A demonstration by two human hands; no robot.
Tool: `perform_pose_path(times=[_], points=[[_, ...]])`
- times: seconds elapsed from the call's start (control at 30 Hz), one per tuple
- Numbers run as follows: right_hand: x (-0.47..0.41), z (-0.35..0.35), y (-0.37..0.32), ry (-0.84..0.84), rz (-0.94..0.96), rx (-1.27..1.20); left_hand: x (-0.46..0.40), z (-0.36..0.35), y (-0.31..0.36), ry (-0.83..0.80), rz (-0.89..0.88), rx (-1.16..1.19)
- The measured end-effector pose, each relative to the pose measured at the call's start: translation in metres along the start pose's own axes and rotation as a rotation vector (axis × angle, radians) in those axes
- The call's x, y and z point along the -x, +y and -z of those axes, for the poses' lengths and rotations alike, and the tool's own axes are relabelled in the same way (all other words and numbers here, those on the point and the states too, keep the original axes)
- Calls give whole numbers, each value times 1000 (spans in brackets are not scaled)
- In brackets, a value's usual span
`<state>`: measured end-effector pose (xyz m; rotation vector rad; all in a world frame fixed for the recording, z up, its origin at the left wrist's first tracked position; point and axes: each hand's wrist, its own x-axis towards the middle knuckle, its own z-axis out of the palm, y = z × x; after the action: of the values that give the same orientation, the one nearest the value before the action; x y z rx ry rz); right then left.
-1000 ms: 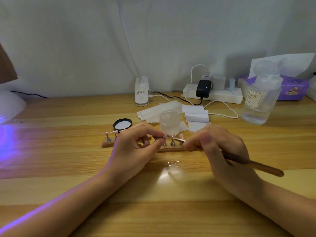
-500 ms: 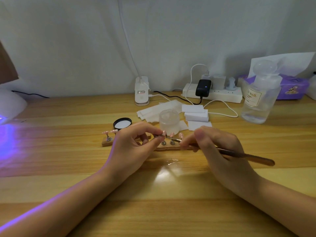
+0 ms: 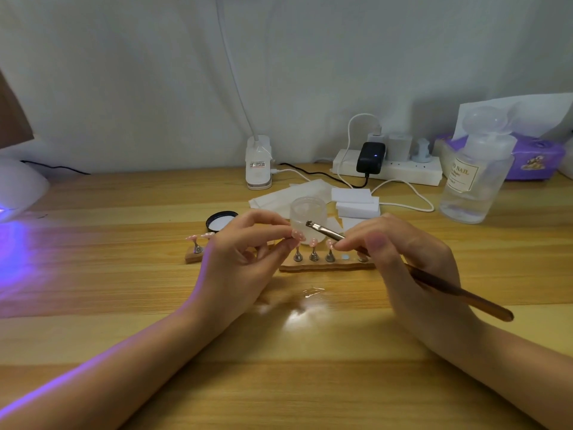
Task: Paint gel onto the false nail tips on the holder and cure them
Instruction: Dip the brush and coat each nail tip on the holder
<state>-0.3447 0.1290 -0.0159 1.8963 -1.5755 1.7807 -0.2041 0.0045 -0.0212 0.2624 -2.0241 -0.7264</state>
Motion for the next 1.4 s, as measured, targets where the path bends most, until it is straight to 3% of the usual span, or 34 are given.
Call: perform_pose_path(times=[0.2,0.4,0.57,0.8,0.97,1.13,1.4], points=[[1,-4,1,-50,-9,-6,0,-1,-1,-41,11,7],[3,-1,-2,40,-87,-53,0,0,-3,-27,-25,-16],[0,-5,-3,-28,-70,-7,-1,-1,-6,-23,-69,-10],[3,-1,-3,1,-122,-189,-1,0,-9,-25,-61,35],[2,-3,-4,-70,-160,-156,0,0,-9,-17,-33,53],[2,-1,-4,-2,-141,-155,-1,-1,-7,-16,-24,53],[2,-1,-5,-29,-146,-141,-1,0,-6,-21,-36,32]])
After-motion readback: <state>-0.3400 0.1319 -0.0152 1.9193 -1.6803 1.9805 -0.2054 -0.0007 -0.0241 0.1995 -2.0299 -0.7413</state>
